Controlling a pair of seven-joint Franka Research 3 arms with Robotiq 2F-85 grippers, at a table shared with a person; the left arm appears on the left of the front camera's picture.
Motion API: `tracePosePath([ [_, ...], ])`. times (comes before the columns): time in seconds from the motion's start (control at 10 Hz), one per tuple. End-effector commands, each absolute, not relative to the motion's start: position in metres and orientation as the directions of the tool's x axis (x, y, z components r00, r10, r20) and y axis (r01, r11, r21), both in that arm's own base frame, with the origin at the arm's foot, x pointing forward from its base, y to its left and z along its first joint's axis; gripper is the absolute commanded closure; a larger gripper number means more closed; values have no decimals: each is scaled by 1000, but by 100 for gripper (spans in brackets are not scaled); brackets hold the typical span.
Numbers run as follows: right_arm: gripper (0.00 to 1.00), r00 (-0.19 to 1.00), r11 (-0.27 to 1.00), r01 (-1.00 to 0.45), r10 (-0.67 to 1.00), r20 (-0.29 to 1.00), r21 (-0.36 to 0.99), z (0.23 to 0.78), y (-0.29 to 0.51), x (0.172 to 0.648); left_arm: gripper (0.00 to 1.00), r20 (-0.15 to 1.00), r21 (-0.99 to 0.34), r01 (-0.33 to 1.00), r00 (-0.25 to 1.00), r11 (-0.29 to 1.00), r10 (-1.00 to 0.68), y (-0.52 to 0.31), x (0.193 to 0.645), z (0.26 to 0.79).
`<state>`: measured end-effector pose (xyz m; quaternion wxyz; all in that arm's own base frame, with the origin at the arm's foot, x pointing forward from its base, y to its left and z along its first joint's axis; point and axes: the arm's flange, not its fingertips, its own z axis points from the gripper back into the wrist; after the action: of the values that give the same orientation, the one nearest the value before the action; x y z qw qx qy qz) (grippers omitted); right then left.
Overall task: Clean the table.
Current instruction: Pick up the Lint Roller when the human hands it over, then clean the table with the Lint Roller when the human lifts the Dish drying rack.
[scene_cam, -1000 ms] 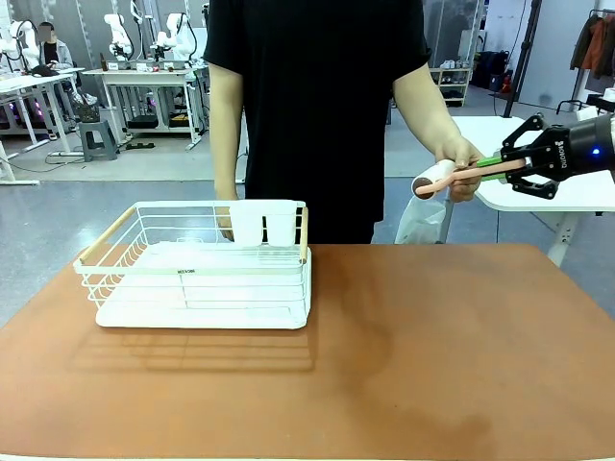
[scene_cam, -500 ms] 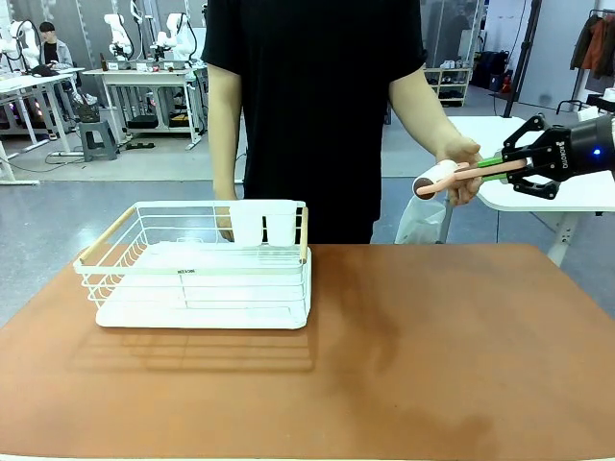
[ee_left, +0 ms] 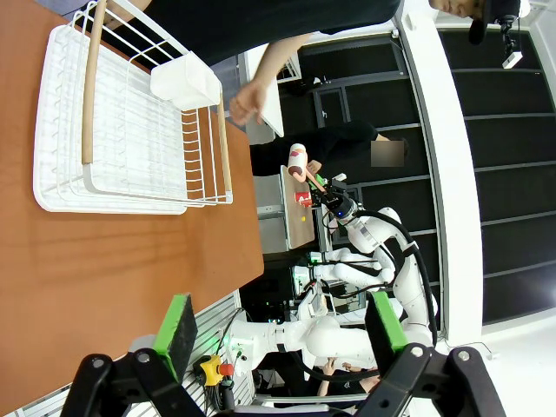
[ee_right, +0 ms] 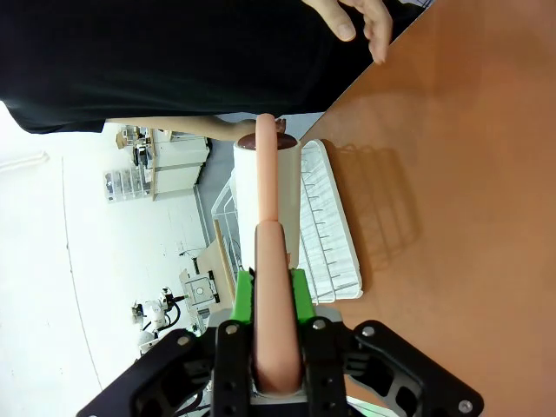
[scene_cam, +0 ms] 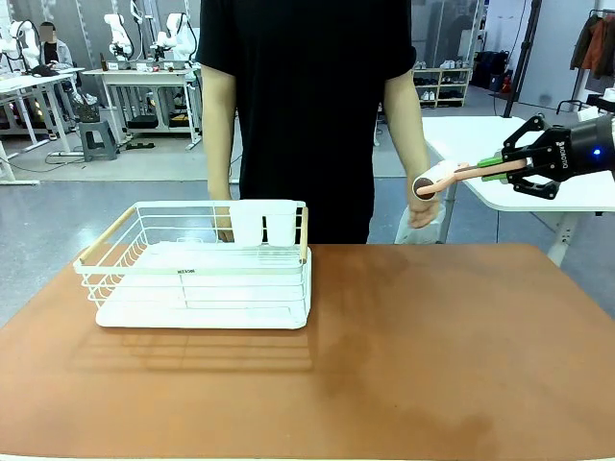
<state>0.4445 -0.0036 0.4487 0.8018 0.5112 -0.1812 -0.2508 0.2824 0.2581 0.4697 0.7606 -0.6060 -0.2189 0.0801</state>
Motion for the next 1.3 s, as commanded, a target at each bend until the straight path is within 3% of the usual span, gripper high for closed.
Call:
tracePosePath([
  [0.0, 98, 810, 352, 216, -586, 35, 911, 449, -2, 445, 0, 255, -954, 167, 891, 249, 377, 260, 280, 470],
  [1.2, 98, 810, 352, 216, -586, 35, 911, 449, -2, 445, 0, 255, -954, 167, 891, 249, 377, 260, 280, 470],
])
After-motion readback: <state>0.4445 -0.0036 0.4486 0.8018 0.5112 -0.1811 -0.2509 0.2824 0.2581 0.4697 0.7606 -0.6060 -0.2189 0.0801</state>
